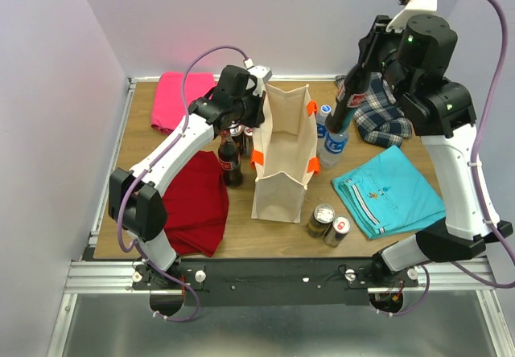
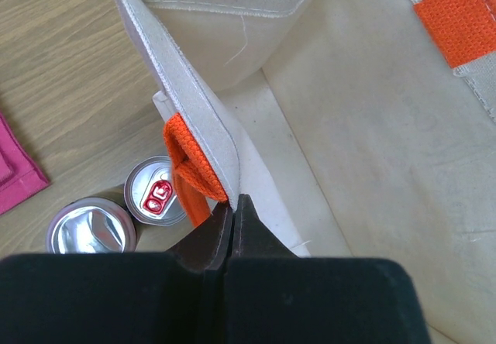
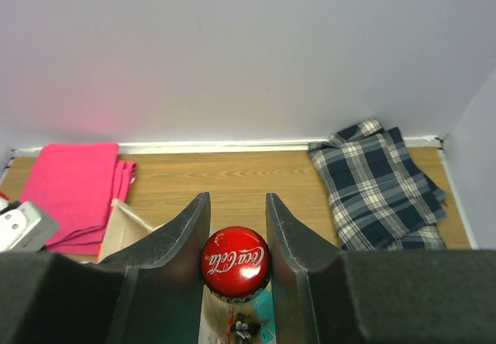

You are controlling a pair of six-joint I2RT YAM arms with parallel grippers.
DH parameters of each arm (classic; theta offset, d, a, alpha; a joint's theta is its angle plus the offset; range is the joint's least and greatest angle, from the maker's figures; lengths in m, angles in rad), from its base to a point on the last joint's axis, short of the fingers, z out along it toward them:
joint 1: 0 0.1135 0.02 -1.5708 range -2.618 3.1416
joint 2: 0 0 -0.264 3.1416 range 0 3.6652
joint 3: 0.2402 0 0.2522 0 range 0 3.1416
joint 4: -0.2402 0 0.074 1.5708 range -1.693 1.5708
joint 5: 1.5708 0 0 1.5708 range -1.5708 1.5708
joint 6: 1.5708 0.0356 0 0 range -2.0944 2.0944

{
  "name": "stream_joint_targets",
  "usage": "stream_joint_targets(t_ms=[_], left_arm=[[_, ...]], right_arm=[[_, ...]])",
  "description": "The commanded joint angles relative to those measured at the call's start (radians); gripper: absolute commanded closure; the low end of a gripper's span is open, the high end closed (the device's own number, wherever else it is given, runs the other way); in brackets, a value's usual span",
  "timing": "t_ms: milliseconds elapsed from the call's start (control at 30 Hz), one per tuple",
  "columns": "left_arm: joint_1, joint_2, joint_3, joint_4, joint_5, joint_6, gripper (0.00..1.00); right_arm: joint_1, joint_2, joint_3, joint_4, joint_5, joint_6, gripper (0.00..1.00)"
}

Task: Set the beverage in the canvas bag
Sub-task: Place the drink in the canvas bag.

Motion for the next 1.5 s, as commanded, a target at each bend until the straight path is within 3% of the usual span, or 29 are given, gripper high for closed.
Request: stream_joint_targets(t_ms=[0,233,667,1467], left_arm=[[-0.01,-0.007,0.016,0.027,-0.02,-0.006,1.0],[-0.013,-0.001,0.019,0.029,-0.018,-0.006,1.0],[-0.016,0.001,0.019,0.029,-0.016,-0.004,1.0],[-0.023,0.024,0.04,0.021,-0.026,-0.007,1.0]], right_arm=[[0.006,-0.038,0.053,0.313,-0.096,0.032,0.99],[0.006,-0.042,0.044,0.413,-0.192,0.047,0.99],[0.006,0.041,0.093,0.433,-0.332,0.098,0.99],[0.005,0.074,0.139,0.503,-0.475,0.164,0.99]])
